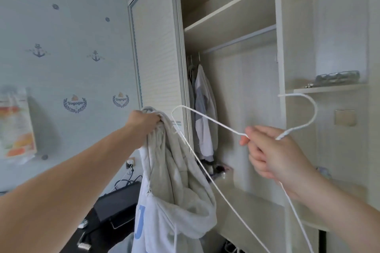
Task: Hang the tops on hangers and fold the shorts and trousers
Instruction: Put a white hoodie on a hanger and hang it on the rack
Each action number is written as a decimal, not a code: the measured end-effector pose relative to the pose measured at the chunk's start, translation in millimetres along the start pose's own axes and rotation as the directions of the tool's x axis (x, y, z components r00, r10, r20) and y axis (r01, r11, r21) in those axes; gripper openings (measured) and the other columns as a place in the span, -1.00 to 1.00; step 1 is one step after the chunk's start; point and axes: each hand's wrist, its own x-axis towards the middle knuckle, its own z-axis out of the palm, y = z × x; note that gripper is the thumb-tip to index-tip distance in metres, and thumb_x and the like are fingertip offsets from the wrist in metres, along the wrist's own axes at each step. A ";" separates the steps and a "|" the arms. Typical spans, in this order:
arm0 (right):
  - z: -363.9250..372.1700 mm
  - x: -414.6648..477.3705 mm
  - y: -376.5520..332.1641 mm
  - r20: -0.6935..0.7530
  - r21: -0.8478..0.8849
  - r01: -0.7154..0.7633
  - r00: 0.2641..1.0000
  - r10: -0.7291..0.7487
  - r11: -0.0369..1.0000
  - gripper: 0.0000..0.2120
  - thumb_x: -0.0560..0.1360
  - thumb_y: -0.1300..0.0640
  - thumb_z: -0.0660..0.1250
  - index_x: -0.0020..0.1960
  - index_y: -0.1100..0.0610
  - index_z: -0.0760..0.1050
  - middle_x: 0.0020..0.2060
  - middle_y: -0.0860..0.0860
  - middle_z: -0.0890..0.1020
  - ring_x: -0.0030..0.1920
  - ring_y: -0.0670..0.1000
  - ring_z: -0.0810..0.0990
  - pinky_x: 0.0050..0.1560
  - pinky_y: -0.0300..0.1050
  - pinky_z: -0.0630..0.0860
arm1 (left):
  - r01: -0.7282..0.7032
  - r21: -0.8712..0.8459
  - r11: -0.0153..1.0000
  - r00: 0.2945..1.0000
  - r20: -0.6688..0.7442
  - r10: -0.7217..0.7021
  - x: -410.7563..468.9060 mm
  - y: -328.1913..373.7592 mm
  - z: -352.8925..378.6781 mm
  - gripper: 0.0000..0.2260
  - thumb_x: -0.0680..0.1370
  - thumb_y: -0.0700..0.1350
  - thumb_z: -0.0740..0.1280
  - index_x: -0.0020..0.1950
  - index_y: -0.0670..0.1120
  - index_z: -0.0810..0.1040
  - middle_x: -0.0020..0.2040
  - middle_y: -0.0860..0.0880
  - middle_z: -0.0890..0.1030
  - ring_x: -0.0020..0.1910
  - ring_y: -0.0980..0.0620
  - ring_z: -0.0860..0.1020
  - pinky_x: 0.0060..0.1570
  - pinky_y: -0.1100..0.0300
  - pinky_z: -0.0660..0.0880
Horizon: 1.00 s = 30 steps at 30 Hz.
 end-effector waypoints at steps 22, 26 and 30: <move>70.2 -185.6 181.1 0.150 -0.474 -0.242 0.925 0.348 0.847 -0.70 0.66 0.11 0.23 -0.26 0.05 0.47 -0.49 -0.28 0.51 -0.46 -0.22 0.43 -0.35 -0.33 0.28 | 0.310 -0.115 0.944 0.869 0.437 -0.232 -208.0 -177.4 -9.7 -0.83 0.54 -0.25 0.40 0.10 -0.26 0.66 0.01 -0.25 0.70 0.03 -0.21 0.68 0.08 -0.08 0.60; 69.2 -199.5 185.9 0.119 -0.278 -0.193 0.965 0.233 0.941 -0.69 0.61 0.05 0.21 -0.31 0.02 0.42 -0.51 -0.23 0.45 -0.46 -0.20 0.38 -0.39 -0.41 0.27 | 0.384 -0.055 0.922 0.814 0.492 -0.309 -232.2 -193.2 -3.6 -0.83 0.52 -0.26 0.38 0.05 -0.33 0.63 0.01 -0.33 0.67 0.07 -0.26 0.66 0.10 -0.12 0.57; 73.8 -226.7 207.7 0.145 -0.345 -0.278 0.928 0.344 0.896 -0.72 0.53 -0.02 0.17 -0.25 0.07 0.51 -0.45 -0.08 0.52 -0.40 -0.14 0.40 -0.35 -0.12 0.36 | 0.449 -0.077 0.890 0.772 0.535 -0.343 -246.1 -203.5 3.0 -0.78 0.52 -0.28 0.35 0.10 -0.39 0.60 0.08 -0.40 0.61 0.14 -0.31 0.61 0.22 -0.15 0.53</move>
